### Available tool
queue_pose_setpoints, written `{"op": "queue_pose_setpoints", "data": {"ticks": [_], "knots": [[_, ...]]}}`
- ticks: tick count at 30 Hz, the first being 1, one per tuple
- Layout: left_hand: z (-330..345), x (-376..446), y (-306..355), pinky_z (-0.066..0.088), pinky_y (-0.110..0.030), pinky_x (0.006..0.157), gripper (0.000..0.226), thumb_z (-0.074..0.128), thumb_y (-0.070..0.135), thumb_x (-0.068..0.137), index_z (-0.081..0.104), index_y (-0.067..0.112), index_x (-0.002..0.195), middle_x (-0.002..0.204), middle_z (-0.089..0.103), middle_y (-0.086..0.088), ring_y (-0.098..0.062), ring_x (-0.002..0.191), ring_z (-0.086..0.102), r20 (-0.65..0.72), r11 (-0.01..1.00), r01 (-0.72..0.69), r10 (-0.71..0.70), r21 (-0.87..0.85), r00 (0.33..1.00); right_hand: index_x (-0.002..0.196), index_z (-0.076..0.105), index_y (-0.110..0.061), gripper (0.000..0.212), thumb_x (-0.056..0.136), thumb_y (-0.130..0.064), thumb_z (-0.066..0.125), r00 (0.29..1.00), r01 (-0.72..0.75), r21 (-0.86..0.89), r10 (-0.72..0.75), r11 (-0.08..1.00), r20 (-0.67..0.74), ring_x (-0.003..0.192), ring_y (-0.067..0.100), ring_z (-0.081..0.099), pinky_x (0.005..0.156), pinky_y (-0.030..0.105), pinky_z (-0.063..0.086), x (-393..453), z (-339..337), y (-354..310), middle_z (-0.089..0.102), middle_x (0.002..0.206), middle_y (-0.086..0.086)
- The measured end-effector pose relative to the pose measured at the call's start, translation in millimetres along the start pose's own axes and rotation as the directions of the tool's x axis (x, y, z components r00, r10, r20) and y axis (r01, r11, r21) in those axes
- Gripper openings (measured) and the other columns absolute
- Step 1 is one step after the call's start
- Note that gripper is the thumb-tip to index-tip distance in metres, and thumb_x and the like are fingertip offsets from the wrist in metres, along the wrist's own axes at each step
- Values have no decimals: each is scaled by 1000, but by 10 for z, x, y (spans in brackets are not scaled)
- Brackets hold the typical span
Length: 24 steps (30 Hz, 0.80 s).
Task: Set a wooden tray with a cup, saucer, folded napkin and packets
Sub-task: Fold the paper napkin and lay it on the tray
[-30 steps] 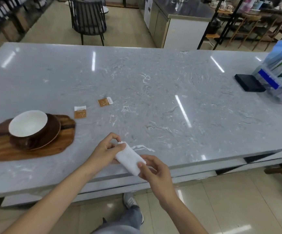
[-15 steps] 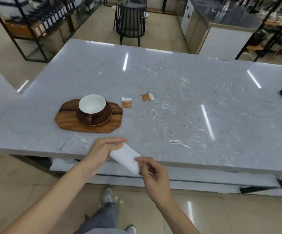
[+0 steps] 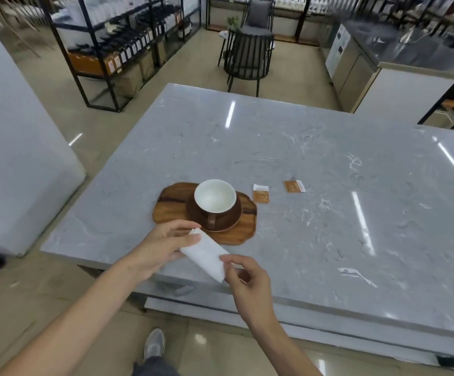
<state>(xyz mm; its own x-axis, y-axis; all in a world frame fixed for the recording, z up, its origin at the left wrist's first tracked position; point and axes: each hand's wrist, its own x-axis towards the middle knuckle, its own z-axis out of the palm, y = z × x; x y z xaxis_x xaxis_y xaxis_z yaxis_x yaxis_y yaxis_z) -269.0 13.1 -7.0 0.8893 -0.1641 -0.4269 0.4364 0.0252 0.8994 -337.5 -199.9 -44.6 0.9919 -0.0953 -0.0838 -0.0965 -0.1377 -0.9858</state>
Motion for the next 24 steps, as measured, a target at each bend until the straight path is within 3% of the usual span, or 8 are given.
{"op": "queue_pose_setpoints", "data": {"ticks": [2, 5, 9, 12, 15, 17, 20, 24], "knots": [[-253, 100, 47, 56, -38, 99, 32, 78, 22, 86, 73, 22, 117, 121, 73, -4, -17, 115, 69, 43, 1000, 26, -26, -2, 999, 97, 79, -34, 24, 96, -14, 66, 1000, -13, -7, 13, 1000, -7, 84, 18, 72, 72, 40, 61, 109, 223, -25, 72, 113, -5], [-580, 300, 126, 57, -38, 98, 30, 77, 20, 87, 74, 19, 117, 117, 76, -4, -18, 112, 71, 18, 999, 3, -3, 50, 1000, 97, 79, -32, 20, 95, -15, 69, 999, -20, 4, 20, 1000, -28, 84, 16, 75, 73, 42, 63, 263, 557, -75, 74, 111, -7], [-873, 691, 218, 61, -30, 78, 27, 81, 12, 83, 76, 15, 109, 107, 77, -12, -23, 102, 73, -83, 991, -37, 48, 131, 995, 98, 78, -33, 16, 93, -19, 73, 996, 25, -58, -29, 998, -79, 92, 4, 72, 77, 20, 59, 461, 952, -94, 74, 108, -15], [-1025, 977, 248, 61, -30, 76, 23, 80, 7, 82, 76, 10, 105, 106, 75, -21, -22, 90, 73, -73, 987, -42, 54, 157, 996, 100, 77, -33, 15, 94, -20, 72, 991, 42, -136, -59, 990, -119, 99, -5, 67, 77, 6, 50, 597, 1182, -87, 74, 108, -16], [-1126, 1216, 257, 57, -23, 69, 17, 81, 9, 82, 76, 16, 96, 99, 77, -16, -17, 83, 72, -45, 966, -79, 93, 247, 995, 107, 77, -28, 14, 96, -23, 70, 982, 58, -226, -96, 972, -161, 100, -3, 67, 80, 12, 54, 702, 1353, -50, 73, 107, -17], [-1158, 1350, 274, 55, -26, 76, 17, 81, 11, 82, 76, 16, 98, 97, 78, -10, -17, 87, 72, -8, 934, -130, 140, 334, 990, 112, 76, -24, 17, 97, -24, 68, 972, 80, -311, -143, 947, -186, 96, 1, 67, 80, 22, 57, 745, 1451, -16, 73, 105, -13], [-1185, 1493, 330, 54, -27, 87, 23, 82, 14, 82, 74, 26, 99, 97, 78, 5, -7, 92, 74, 83, 863, -236, 222, 447, 971, 117, 73, -26, 20, 100, -28, 62, 958, 106, -474, -218, 874, -188, 92, 3, 66, 78, 25, 57, 767, 1594, 24, 70, 107, -8], [-1193, 1598, 349, 47, -6, 78, 33, 81, 18, 81, 72, 34, 108, 93, 77, 12, 5, 86, 70, 190, 733, -381, 335, 563, 923, 120, 69, -30, 24, 97, -31, 63, 939, 74, -648, -272, 758, -211, 84, 9, 66, 71, 20, 54, 723, 1729, 97, 61, 112, -6]]}}
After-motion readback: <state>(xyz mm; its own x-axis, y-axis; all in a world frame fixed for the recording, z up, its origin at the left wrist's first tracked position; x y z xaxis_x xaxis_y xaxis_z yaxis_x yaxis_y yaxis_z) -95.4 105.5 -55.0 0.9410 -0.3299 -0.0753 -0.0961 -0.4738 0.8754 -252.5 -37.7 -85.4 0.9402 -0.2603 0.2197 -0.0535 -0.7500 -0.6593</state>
